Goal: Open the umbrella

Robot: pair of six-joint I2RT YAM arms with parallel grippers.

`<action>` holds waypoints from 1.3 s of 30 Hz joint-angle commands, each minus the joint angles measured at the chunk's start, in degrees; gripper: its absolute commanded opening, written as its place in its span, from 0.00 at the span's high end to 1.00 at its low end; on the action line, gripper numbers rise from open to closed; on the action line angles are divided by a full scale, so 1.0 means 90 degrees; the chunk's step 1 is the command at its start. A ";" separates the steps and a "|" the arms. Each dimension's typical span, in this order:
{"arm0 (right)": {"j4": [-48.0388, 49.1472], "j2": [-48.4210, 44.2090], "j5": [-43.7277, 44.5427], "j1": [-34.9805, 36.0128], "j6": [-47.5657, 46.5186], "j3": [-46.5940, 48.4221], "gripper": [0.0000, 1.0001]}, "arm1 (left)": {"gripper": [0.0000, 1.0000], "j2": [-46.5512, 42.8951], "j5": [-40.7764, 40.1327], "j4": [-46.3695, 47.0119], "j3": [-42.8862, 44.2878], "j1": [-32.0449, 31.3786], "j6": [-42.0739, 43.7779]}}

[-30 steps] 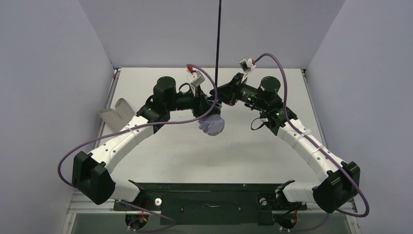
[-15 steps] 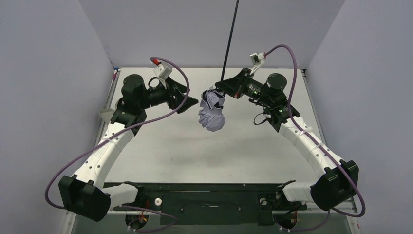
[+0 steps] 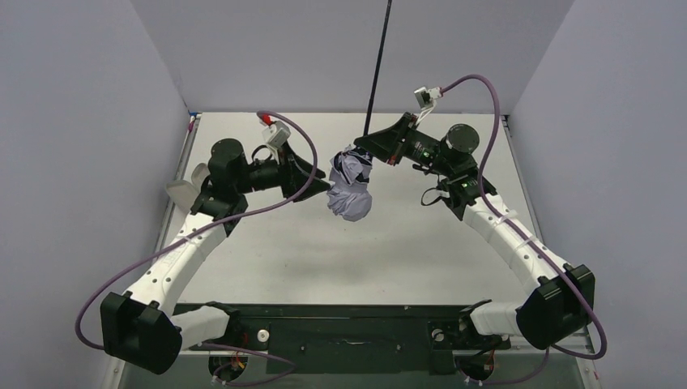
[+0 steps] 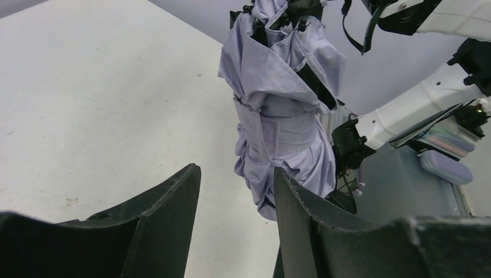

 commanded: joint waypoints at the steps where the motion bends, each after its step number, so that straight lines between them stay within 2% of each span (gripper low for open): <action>1: 0.0652 0.0014 -0.0158 0.0016 -0.0097 0.0030 1.00 | 0.54 -0.0064 0.0339 0.0745 -0.0128 -0.0087 -0.0430; 9: 0.1045 0.0216 -0.0422 0.0042 0.0138 -0.0044 1.00 | 0.54 0.0156 0.0147 0.0868 -0.0091 -0.0141 -0.0600; 14: 0.1216 0.0299 -0.0470 0.0086 0.0279 -0.0004 1.00 | 0.72 0.0439 0.0102 0.0946 0.0000 -0.0237 -0.0651; 19: 0.1421 0.0397 -0.0560 0.0094 0.0612 0.0066 1.00 | 0.85 0.0521 0.0132 0.1146 -0.0099 -0.0227 -0.0681; 20: 0.1520 0.0409 -0.0575 0.0093 0.0656 0.0072 1.00 | 0.92 0.0520 0.0156 0.1285 -0.0118 -0.0208 -0.0759; 22: 0.1583 0.0462 -0.0618 0.0091 0.0764 0.0093 1.00 | 1.00 0.0523 0.0140 0.1445 -0.0158 -0.0200 -0.0835; 27: 0.1725 0.0576 -0.0711 0.0106 0.0975 0.0149 1.00 | 1.00 0.0567 0.0090 0.1608 -0.0115 -0.0199 -0.0988; 33: 0.1937 0.0630 -0.0724 0.0278 0.1312 0.0405 1.00 | 1.00 0.0818 -0.0572 0.0849 -0.0048 -0.0205 -0.0822; 39: 0.1902 0.0639 -0.0708 0.0483 0.1460 0.0716 1.00 | 1.00 0.0991 -0.0626 0.1394 -0.0155 -0.0252 -0.1412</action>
